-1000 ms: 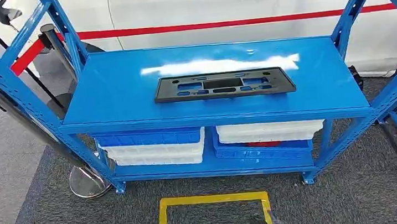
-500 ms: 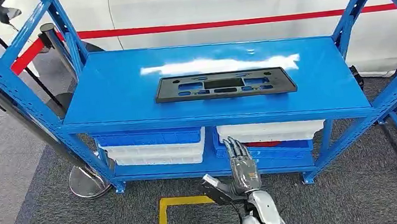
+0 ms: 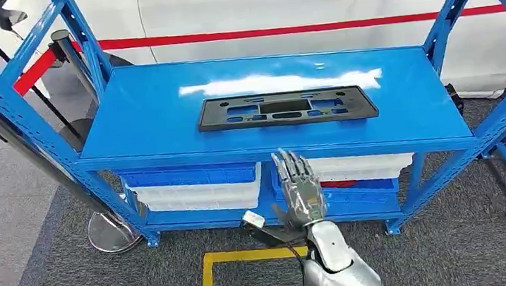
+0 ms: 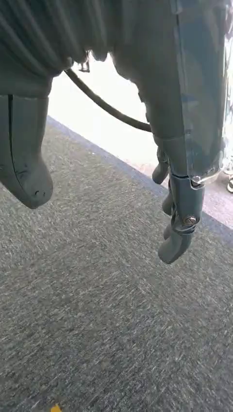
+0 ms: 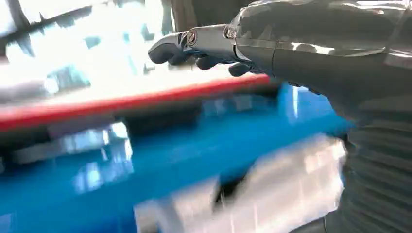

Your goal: Take the parts from the cabinet and place them on the table.

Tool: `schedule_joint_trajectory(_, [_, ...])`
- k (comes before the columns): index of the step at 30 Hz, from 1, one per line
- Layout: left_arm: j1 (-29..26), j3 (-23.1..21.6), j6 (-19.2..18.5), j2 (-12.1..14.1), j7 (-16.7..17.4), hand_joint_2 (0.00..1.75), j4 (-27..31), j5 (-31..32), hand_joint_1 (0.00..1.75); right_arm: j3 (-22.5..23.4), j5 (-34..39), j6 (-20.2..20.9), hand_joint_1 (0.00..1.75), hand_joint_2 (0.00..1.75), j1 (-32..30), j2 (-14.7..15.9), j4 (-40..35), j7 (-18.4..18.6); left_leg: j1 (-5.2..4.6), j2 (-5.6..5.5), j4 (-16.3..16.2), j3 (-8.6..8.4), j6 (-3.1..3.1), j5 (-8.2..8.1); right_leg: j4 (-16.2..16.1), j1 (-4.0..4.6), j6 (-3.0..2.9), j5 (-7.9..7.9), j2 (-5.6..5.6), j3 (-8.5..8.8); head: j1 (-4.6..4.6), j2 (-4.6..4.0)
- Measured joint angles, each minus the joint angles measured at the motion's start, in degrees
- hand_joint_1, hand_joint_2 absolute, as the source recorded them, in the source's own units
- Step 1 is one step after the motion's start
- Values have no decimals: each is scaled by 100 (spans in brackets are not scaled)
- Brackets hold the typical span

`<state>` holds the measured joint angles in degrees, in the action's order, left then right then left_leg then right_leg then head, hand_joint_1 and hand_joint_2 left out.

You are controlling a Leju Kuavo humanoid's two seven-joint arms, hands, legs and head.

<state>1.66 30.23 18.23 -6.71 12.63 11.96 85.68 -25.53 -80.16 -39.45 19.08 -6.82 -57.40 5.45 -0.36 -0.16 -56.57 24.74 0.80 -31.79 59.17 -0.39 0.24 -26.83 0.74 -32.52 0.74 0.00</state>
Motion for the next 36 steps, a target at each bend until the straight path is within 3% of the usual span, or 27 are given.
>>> schedule_joint_trajectory(4, [1, 50, -98, -2, -139, 175, 0, -231, 0, -68, -668, -26, 0, 175, -10, 44, -715, 144, 0, 0, 0, 0, 0, 0, 0, 3, -1, -1, -1, -1, -2, 0])
schedule_joint_trajectory(8, [5, 252, -225, -17, -348, 175, 0, -544, 0, -171, -758, -31, 0, 175, -165, 81, -1292, 166, 0, -3, 2, 4, -1, -1, 0, 4, -1, -2, -1, -3, -2, 0])
schedule_joint_trajectory(15, [20, 509, -280, -22, -496, 175, 0, -706, 0, -251, -498, -28, 0, 175, -395, 142, -1610, 102, 0, -2, 2, 4, 0, -1, -2, 3, 0, -1, -1, -3, 0, 0])
schedule_joint_trajectory(16, [22, 540, -269, -22, -496, 0, 0, -715, 0, -251, -453, -28, 0, 175, -420, 149, -1617, 74, 0, -2, 2, 4, 0, -1, -2, 2, 0, -1, -1, -2, 0, 0])
schedule_joint_trajectory(22, [32, 638, -245, -22, -538, 0, 0, -739, 0, -253, -357, -28, 0, 175, -541, 177, -1617, -3, 0, -2, 2, 4, 0, -1, -2, 1, 0, -1, -2, -2, 0, 0])
schedule_joint_trajectory(30, [36, 671, -317, -22, -352, 0, 0, -649, 0, -297, -274, -28, 0, 175, -653, 179, -1617, -103, -29, -3, -8, 7, 8, -6, -14, -19, 15, 9, -3, -2, -2, 0])
schedule_joint_trajectory(36, [39, 675, -332, -22, -343, 0, 0, -645, 0, -343, -207, -28, 0, 175, -707, 179, -1615, -125, -69, -2, -5, 24, 67, 13, -67, -57, 90, 57, -1, 1, -4, 0])
